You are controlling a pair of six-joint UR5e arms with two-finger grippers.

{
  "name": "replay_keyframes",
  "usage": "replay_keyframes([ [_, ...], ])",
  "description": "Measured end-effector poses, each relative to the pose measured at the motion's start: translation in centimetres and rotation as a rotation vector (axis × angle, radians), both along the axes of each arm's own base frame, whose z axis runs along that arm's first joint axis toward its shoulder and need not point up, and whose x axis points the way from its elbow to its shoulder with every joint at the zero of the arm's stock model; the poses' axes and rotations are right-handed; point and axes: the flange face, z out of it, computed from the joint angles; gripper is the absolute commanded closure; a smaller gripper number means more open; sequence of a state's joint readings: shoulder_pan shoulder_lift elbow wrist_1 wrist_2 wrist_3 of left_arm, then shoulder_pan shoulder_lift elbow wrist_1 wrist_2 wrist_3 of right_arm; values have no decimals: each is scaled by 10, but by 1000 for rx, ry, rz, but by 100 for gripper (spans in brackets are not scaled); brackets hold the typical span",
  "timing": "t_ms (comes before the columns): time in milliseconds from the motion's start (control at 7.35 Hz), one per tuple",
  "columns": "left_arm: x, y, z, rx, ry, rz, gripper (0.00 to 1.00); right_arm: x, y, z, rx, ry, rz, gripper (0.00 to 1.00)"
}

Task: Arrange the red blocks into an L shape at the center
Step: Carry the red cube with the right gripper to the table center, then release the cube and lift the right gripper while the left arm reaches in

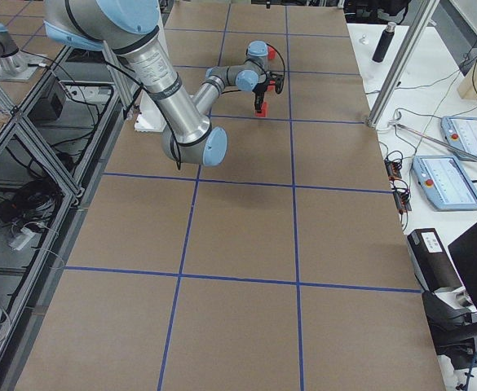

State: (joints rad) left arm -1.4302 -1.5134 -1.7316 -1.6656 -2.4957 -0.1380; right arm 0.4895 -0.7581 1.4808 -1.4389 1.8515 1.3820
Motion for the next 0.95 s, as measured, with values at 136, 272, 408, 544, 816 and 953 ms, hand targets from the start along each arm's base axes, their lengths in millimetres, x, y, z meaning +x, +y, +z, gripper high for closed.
replay_keyframes([
  [136,1,0,0,-1,0,0,0,-2,1,2,-1,4,-2,84],
  [272,1,0,0,-1,0,0,0,-3,1,3,-2,7,-3,69],
  [408,1,0,0,-1,0,0,0,-5,1,6,-3,12,-6,66],
  [544,1,0,0,-2,0,-1,0,-7,2,8,-5,16,-8,64],
  [816,1,0,0,-2,-1,-1,0,-10,4,10,-3,21,-10,60],
  [953,1,0,1,-3,-1,-1,0,-11,5,10,2,24,-9,40],
])
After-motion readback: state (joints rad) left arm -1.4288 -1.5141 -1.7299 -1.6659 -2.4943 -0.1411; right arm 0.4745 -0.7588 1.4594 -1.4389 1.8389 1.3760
